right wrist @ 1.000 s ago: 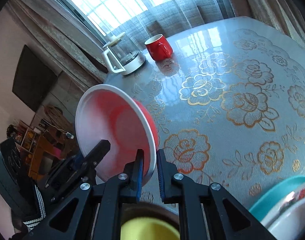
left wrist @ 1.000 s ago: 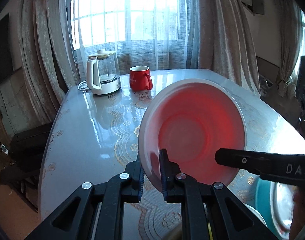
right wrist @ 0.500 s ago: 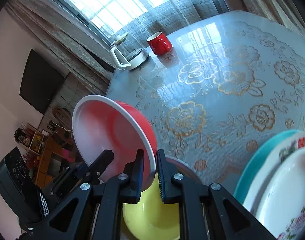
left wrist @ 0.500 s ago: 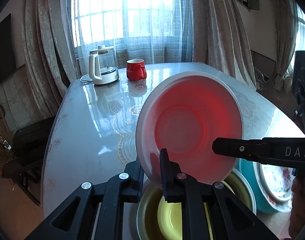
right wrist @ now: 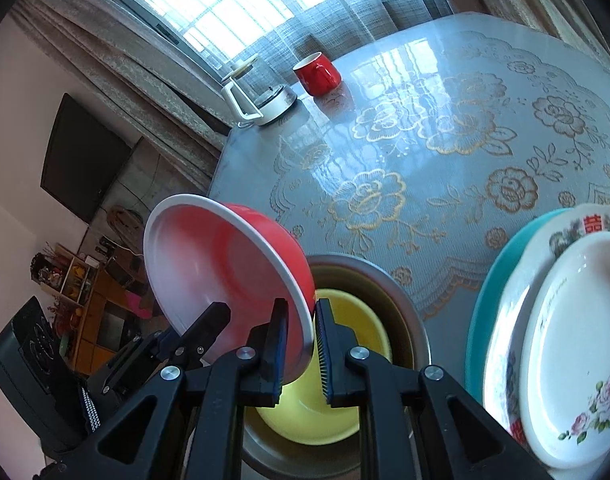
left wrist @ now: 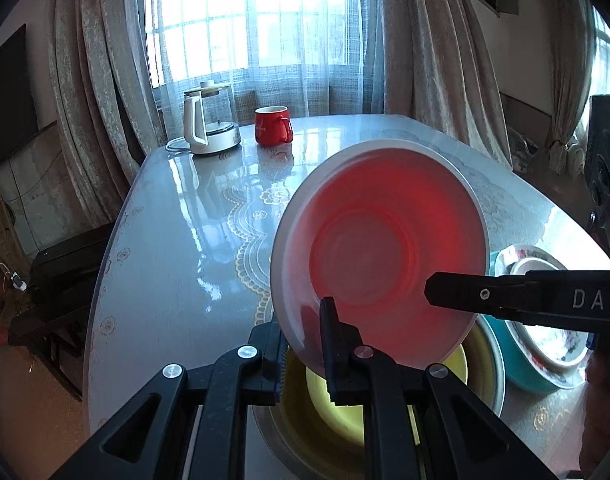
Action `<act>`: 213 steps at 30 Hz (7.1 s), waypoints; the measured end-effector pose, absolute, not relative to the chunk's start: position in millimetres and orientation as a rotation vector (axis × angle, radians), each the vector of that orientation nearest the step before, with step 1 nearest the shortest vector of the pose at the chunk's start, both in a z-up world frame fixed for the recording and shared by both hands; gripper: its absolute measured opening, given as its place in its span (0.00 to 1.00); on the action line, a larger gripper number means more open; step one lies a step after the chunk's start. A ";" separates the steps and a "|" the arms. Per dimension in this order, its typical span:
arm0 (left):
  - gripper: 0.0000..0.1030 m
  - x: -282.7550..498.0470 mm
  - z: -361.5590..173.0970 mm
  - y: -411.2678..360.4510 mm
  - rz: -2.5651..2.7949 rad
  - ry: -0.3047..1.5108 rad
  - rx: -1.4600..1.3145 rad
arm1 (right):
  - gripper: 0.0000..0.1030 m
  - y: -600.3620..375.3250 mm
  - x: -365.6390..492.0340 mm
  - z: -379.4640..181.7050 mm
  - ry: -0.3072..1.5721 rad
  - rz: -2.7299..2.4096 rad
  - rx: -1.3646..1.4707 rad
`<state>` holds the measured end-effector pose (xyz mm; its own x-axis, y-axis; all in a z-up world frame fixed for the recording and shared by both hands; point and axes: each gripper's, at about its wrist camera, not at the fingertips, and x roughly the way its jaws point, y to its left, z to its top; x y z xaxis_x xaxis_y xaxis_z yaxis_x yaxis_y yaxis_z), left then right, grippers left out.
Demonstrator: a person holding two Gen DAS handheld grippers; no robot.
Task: Organize plates and bowls
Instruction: 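Lift the red-and-white bowl with both grippers and carry it over the steel bowl, then lower the red-and-white bowl into the yellow bowl and open both grippers, then move both grippers to the rim of the steel bowl, then close both grippers on the steel bowl rim and lift it, then carry the nested bowls with both grippers over the plate stack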
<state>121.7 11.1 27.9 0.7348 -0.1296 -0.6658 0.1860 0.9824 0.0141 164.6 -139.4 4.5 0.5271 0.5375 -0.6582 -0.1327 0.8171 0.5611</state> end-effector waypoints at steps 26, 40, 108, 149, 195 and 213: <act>0.15 101.0 3.8 5.1 -0.195 0.814 0.109 | 0.17 -146.7 136.0 -23.0 1.013 0.407 0.490; 0.17 103.7 -4.2 5.4 -0.188 0.845 0.093 | 0.30 -149.5 131.1 -20.1 1.001 0.362 0.432; 0.49 105.7 -1.9 4.2 -0.156 0.818 0.085 | 0.35 -135.3 153.8 -12.3 0.972 0.354 0.303; 0.98 61.0 -2.3 73.3 -0.008 0.849 -0.073 | 0.58 -158.3 87.8 -15.1 0.980 0.186 0.316; 0.31 121.6 -12.3 53.0 -0.372 1.235 -0.144 | 0.36 -145.0 122.7 -42.5 1.119 0.238 0.391; 0.27 82.3 -12.0 38.3 -0.257 0.983 -0.104 | 0.18 -143.7 121.1 -44.1 1.079 0.316 0.395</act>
<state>82.3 38.3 -12.0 0.5275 -0.2617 -0.8082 0.1678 0.9647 -0.2029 121.1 -143.7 -44.1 0.4389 0.4358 -0.7858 -0.0572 0.8863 0.4596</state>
